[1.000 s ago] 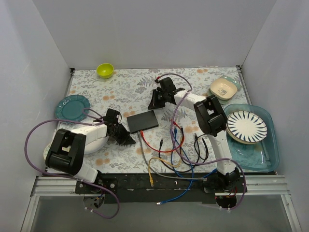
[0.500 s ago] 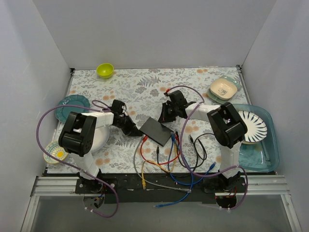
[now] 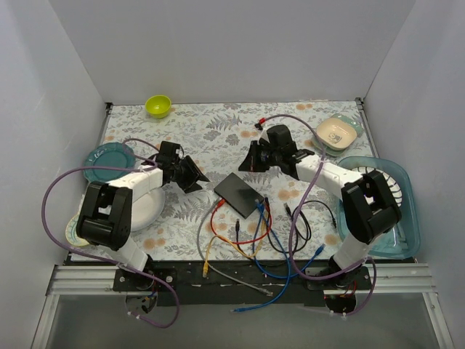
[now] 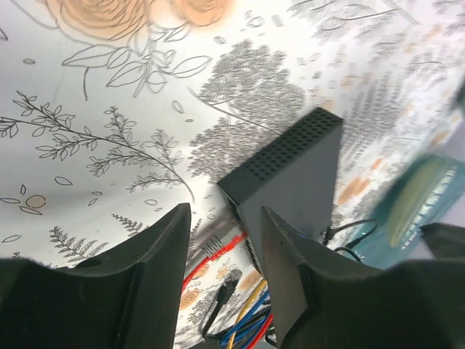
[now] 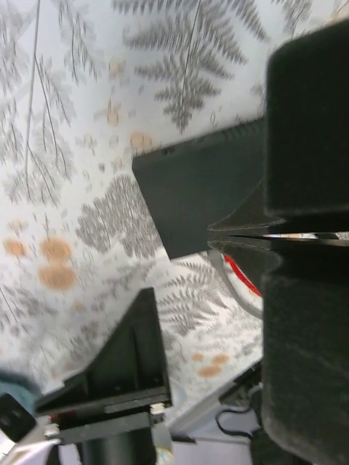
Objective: Pull the plug from the switch port
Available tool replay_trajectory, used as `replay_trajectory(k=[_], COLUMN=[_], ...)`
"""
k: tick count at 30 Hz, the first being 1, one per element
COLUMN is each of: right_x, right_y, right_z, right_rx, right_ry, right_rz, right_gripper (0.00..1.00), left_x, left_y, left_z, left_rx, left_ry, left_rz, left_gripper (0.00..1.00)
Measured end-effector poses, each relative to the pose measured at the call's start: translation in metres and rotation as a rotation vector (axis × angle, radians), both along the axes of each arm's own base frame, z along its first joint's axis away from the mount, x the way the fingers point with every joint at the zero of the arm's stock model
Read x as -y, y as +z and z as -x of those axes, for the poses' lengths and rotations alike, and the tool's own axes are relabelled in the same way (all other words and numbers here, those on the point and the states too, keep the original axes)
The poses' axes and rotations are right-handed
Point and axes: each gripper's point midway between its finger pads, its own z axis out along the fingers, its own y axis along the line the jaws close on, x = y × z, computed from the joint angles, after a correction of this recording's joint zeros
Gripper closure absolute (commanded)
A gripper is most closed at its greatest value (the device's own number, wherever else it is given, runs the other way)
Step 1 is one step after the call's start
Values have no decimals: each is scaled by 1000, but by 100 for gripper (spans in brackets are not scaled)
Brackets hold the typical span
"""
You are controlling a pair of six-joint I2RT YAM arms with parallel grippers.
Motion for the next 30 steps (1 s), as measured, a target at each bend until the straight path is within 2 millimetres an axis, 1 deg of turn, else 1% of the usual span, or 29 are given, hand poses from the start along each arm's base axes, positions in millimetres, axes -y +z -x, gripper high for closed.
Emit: replay_trajectory(k=[1, 2, 3, 6, 8, 9, 10, 13, 17, 19, 22, 26, 30], right_x=[-7, -13, -18, -20, -17, -19, -22, -28, -35, -37, -38, -38, -43], right_y=[5, 5, 0, -37, -69, -75, -74, -72, -75, -75, -75, -75, -74], right_z=[4, 11, 19, 50, 74, 85, 89, 88, 88, 88, 87, 85, 76], right_rx=[-1, -15, -39, -182, -309, -375, -401, -415, -459, -471, -475, -477, -468], right_ry=[33, 64, 91, 135, 149, 169, 177, 180, 181, 182, 177, 171, 166], right_rz=[-38, -74, -106, -151, -155, -185, -211, -269, -325, -340, -349, -350, -355], right_gripper=[99, 99, 99, 99, 99, 99, 99, 99, 99, 99, 99, 99, 99], left_x=[-2, -2, -2, 2, 5, 7, 9, 16, 27, 31, 34, 33, 31], left_y=[6, 10, 13, 10, 6, 4, 4, 6, 14, 14, 7, -6, -11], left_z=[-2, -4, -4, 0, 8, 11, 14, 17, 15, 15, 19, 24, 29], left_rx=[26, 46, 64, 70, 61, 56, 57, 66, 100, 107, 89, 62, 53], left_ry=[6, 9, 8, -3, -15, -23, -31, -55, -101, -127, -162, -186, -205], left_rz=[8, 19, 36, 95, 140, 166, 190, 260, 348, 377, 396, 371, 354], left_gripper=[56, 56, 57, 60, 61, 62, 62, 61, 62, 62, 62, 63, 63])
